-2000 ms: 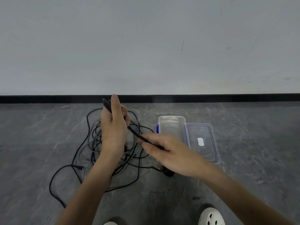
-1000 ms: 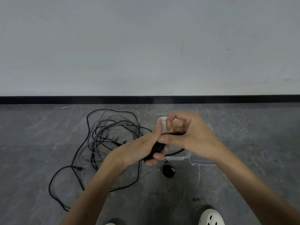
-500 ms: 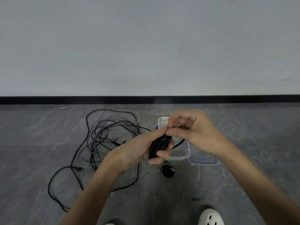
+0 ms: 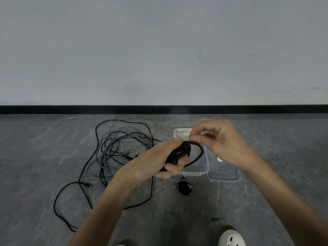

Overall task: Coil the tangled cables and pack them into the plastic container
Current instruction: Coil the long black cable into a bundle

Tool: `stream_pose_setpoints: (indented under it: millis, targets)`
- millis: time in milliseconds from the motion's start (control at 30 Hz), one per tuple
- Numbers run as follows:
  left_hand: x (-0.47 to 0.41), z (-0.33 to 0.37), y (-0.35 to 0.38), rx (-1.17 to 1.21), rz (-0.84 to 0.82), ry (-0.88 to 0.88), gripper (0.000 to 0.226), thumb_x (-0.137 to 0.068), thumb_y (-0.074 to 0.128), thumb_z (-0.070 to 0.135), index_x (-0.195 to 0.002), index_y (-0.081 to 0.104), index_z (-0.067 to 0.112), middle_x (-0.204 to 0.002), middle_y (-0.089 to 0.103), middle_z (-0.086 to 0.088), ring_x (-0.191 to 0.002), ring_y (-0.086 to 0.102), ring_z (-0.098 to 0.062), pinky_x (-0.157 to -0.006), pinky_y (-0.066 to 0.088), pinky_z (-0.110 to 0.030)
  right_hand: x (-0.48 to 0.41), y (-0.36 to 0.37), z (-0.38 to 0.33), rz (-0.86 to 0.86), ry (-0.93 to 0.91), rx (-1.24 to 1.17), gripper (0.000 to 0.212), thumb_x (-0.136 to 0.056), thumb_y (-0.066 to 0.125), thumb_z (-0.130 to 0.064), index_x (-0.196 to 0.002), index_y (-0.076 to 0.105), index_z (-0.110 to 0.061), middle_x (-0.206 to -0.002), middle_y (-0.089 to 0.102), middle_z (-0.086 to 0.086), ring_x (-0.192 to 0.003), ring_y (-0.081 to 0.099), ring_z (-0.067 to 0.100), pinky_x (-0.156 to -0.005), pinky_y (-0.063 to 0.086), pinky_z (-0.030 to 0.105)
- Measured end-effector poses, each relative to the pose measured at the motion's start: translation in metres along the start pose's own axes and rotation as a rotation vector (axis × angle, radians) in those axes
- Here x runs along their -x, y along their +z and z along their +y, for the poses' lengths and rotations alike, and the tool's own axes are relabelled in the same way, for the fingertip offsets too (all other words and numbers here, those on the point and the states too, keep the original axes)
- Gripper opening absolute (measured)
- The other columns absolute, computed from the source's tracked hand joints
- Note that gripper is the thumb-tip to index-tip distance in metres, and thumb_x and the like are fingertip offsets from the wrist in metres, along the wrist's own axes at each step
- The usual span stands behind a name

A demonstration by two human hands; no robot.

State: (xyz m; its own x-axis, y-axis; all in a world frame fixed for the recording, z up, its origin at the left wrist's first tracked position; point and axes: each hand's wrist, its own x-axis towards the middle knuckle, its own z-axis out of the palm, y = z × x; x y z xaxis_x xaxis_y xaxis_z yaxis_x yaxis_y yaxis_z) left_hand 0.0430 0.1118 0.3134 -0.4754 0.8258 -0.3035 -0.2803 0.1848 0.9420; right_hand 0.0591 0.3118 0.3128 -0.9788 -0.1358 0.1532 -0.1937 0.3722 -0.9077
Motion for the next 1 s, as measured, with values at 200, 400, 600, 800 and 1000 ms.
stream_pose_setpoints:
  millis: [200,400,600,800,1000]
  targets:
    - [0.000,0.004,0.000,0.189,0.028,0.081,0.053,-0.098,0.022,0.046,-0.062,0.058,0.031,-0.052,0.036,0.014,-0.038,0.025,0.000,-0.035,0.023,-0.009,-0.003,0.009,0.008,0.014,0.083,0.021,0.036,-0.100,0.044,-0.021,-0.080,0.067,-0.002,-0.064,0.066,0.004,-0.066,0.062,0.029,-0.069,0.049,0.039]
    - [-0.002,0.005,-0.001,0.353,-0.005,0.057,0.049,-0.092,0.030,0.048,-0.058,0.052,0.022,-0.050,0.030,0.010,-0.035,0.024,0.001,-0.031,0.019,-0.010,-0.006,0.024,0.011,0.168,0.202,-0.020,0.049,-0.098,0.045,-0.035,-0.063,0.051,-0.001,-0.049,0.047,0.004,-0.044,0.042,0.015,-0.054,0.041,0.038]
    - [-0.007,0.004,0.002,0.449,0.025,0.106,0.049,-0.093,0.029,0.046,-0.058,0.054,0.022,-0.050,0.029,0.009,-0.035,0.022,0.000,-0.030,0.023,-0.010,-0.005,0.035,0.008,0.093,0.363,-0.165,0.051,-0.102,0.041,-0.029,-0.061,0.048,0.001,-0.039,0.035,-0.006,-0.038,0.032,0.009,-0.049,0.032,0.023]
    - [-0.005,0.006,0.001,0.621,0.075,0.211,0.049,-0.093,0.031,0.047,-0.060,0.056,0.022,-0.048,0.033,0.010,-0.033,0.026,0.000,-0.031,0.028,-0.011,-0.001,0.044,-0.007,0.037,0.578,-0.323,0.051,-0.103,0.035,-0.038,-0.073,0.056,-0.003,-0.047,0.049,0.008,-0.043,0.047,0.015,-0.055,0.048,0.022]
    - [-0.006,0.007,0.004,0.701,0.060,0.268,0.049,-0.095,0.028,0.045,-0.061,0.055,0.022,-0.047,0.035,0.011,-0.031,0.023,-0.002,-0.036,0.034,-0.012,0.002,0.047,-0.012,-0.083,0.666,-0.481,0.053,-0.101,0.031,-0.048,-0.095,0.065,-0.007,-0.075,0.068,0.020,-0.072,0.065,0.037,-0.073,0.053,0.039]
